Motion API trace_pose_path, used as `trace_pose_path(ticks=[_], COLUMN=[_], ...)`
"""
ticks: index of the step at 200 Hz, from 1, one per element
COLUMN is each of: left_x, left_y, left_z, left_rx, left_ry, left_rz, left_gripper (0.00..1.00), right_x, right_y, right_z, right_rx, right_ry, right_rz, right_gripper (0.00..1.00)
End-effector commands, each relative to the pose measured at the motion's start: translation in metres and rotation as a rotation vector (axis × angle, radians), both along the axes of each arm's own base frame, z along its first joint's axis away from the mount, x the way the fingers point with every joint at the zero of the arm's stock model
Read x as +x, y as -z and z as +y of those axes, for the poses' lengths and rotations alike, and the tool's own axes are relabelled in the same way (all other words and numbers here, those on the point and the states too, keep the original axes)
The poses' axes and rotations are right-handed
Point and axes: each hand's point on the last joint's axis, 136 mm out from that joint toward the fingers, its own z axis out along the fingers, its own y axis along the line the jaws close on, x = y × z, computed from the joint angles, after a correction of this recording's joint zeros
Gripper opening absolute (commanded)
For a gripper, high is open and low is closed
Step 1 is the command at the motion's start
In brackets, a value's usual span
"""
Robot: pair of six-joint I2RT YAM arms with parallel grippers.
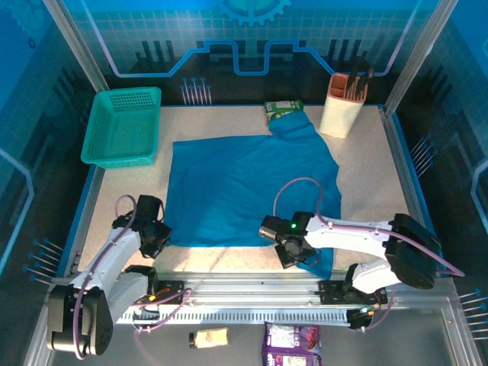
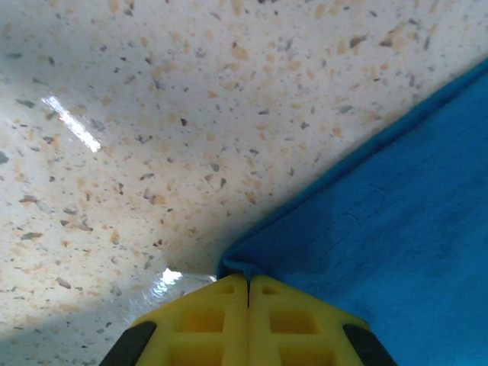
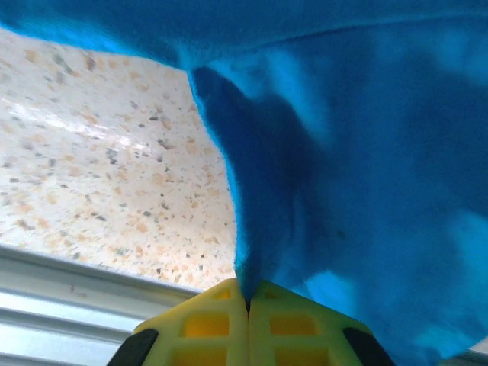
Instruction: Fold the inside-out t-shirt
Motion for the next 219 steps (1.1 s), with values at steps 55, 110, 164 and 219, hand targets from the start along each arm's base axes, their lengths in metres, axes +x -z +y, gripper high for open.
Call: trace_pose_path(ticks=[55, 110, 164, 219], left_x=[0.053, 0.101, 0.146, 0.174], left_y=[-0.052, -0.071, -0.067, -0.055], left_z=[0.006, 0.024, 0.033, 0.040], left_rx=[0.049, 0.150, 0.171, 0.210], left_ry=[0.102, 0.161, 0.208, 0.258], left_rz=[-0.113, -0.145, -0.130, -0.083], left_gripper=[0.00, 0.00, 0.00, 0.00], right_x=[0.061, 0.124, 0.178, 0.207], right_y=[-0.066, -0.085, -0.074, -0.055], right_z=[-0.024, -0.019, -0.008, 0.000], right_rx=[-0.033, -0.051, -0.061, -0.064], right_ry=[-0.045, -0.066, -0.124, -0.097], right_rz=[-0.081, -0.121, -0.080, -0.070], right_gripper=[0.00, 0.00, 0.00, 0.00])
